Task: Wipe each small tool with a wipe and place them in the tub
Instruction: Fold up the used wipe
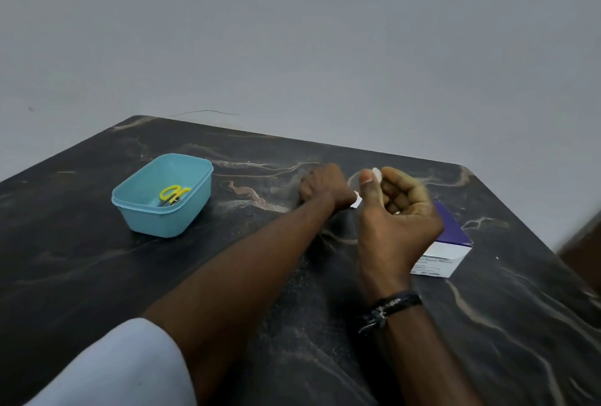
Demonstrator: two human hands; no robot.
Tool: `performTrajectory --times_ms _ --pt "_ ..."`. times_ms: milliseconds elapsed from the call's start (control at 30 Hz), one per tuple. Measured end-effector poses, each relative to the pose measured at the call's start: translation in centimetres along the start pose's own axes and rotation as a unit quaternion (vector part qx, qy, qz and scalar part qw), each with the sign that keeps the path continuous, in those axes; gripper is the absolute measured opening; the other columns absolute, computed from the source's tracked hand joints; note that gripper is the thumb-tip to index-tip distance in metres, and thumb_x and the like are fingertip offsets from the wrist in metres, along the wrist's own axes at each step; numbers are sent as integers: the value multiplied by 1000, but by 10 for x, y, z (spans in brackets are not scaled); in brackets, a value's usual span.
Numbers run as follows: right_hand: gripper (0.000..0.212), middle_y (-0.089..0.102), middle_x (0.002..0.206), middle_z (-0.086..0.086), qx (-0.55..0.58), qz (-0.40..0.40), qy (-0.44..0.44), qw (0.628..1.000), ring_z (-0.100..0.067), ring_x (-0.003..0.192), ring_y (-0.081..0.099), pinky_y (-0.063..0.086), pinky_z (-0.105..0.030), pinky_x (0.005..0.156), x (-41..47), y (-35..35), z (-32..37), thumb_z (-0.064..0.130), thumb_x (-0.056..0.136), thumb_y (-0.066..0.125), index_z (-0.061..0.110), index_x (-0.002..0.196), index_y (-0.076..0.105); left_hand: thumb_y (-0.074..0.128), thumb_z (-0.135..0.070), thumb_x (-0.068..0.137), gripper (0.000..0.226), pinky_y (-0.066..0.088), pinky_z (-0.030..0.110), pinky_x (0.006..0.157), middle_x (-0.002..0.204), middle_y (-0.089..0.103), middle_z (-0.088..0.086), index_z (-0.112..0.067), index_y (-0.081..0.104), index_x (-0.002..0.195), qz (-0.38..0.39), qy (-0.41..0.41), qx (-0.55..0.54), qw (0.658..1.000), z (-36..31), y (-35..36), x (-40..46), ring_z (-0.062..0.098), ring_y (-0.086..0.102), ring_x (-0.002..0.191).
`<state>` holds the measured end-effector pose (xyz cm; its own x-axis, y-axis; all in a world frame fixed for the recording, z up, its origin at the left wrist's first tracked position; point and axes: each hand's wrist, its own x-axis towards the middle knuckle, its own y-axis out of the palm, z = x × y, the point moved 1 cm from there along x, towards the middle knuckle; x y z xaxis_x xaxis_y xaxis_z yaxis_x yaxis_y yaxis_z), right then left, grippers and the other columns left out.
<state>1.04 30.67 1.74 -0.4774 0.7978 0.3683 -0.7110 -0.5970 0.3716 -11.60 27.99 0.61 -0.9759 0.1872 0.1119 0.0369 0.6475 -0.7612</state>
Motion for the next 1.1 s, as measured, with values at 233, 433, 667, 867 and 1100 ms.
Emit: performTrajectory --times_ms 233,433,667,867,1100 --pt "18 74 87 -7 -26 22 -12 999 -19 78 72 55 -22 66 -4 1 -3 13 81 77 9 97 69 63 -24 87 34 38 26 53 60 54 0 -16 49 57 10 12 -95 995 8 -3 5 21 55 65" --pt "9 75 85 -1 -72 50 4 996 -12 77 73 60 -33 70 -6 2 -5 10 91 64 8 98 70 79 7 72 33 56 27 54 94 69 17 -5 64 99 4 -43 -419 907 43 -28 -20 26 70 81" --pt "14 75 87 -1 -103 165 45 980 -9 74 74 60 -32 66 -19 7 -8 5 90 65 14 102 67 70 11 78 18 62 36 70 97 71 18 -4 68 88 -26 -119 -541 832 75 -67 -73 29 71 89" --pt "9 75 77 -1 -161 242 42 956 -10 71 73 58 -27 61 -31 8 -16 8 88 69 17 88 70 74 6 77 19 61 35 71 92 74 14 -5 66 90 -41 -92 -546 832 79 -77 -99 25 74 83" --pt "6 73 73 -4 -220 231 40 947 -11 56 60 44 -25 53 -31 9 -32 23 83 75 18 85 73 74 6 77 19 61 30 65 86 74 13 -3 68 92 -12 -56 -526 849 82 -72 -108 19 74 75"
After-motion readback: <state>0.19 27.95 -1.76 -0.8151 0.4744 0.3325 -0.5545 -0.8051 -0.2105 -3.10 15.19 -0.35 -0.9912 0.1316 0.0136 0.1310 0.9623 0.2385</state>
